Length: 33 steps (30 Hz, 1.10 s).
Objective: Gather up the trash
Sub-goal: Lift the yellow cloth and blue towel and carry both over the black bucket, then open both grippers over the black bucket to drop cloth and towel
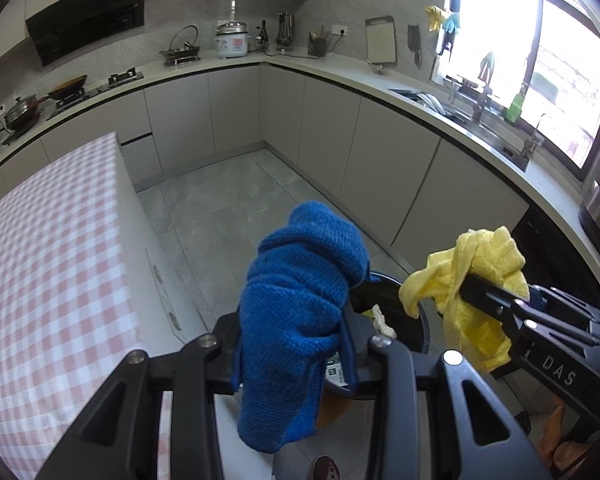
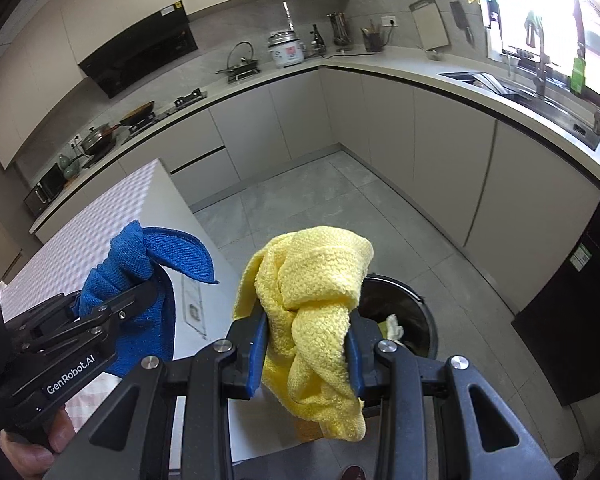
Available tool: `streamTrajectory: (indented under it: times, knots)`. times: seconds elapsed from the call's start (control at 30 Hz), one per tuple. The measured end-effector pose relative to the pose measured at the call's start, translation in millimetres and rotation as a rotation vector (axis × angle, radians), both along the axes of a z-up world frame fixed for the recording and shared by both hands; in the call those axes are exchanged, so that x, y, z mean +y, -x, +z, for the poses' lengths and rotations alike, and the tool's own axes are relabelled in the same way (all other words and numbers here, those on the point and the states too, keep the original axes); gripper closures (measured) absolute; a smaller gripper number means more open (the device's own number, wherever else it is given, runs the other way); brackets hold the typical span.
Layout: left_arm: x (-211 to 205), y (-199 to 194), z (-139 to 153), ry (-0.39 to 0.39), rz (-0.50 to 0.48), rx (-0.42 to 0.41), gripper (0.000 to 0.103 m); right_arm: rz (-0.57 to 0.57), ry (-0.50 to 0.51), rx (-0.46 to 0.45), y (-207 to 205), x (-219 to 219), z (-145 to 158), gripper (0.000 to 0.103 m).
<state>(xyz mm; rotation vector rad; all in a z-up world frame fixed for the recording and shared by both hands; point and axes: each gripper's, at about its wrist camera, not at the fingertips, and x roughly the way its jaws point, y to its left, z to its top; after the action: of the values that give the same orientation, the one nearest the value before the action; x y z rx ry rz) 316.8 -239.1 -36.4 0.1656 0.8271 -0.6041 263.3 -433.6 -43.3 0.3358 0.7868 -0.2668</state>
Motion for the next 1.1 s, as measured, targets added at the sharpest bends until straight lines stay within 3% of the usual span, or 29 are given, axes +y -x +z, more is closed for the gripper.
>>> streamTrajectory:
  times: [0.33, 0.77, 0.87, 1.0, 1.1]
  knots:
    - [-34.8, 4.0, -26.3, -0.042, 0.009, 0.048, 0.065, -0.034, -0.022, 0.054, 5.8, -47.7, -28.4, 0.067]
    - [-74.8, -5.5, -87.0, -0.126, 0.040, 0.133, 0.064, -0.011, -0.057, 0.148, -14.7, -85.8, -98.1, 0.066]
    - [-84.7, -10.5, -103.1, -0.141, 0.050, 0.159, 0.059, -0.001, -0.074, 0.168, -21.0, -94.1, -119.4, 0.060]
    - [-100.5, -19.3, -117.9, -0.162, 0.060, 0.183, 0.036, 0.007, -0.088, 0.186, -28.4, -102.9, -136.4, 0.049]
    - [-109.7, -24.4, -121.6, -0.168, 0.058, 0.184, 0.034, 0.004, -0.057, 0.173, -31.2, -109.5, -138.3, 0.045]
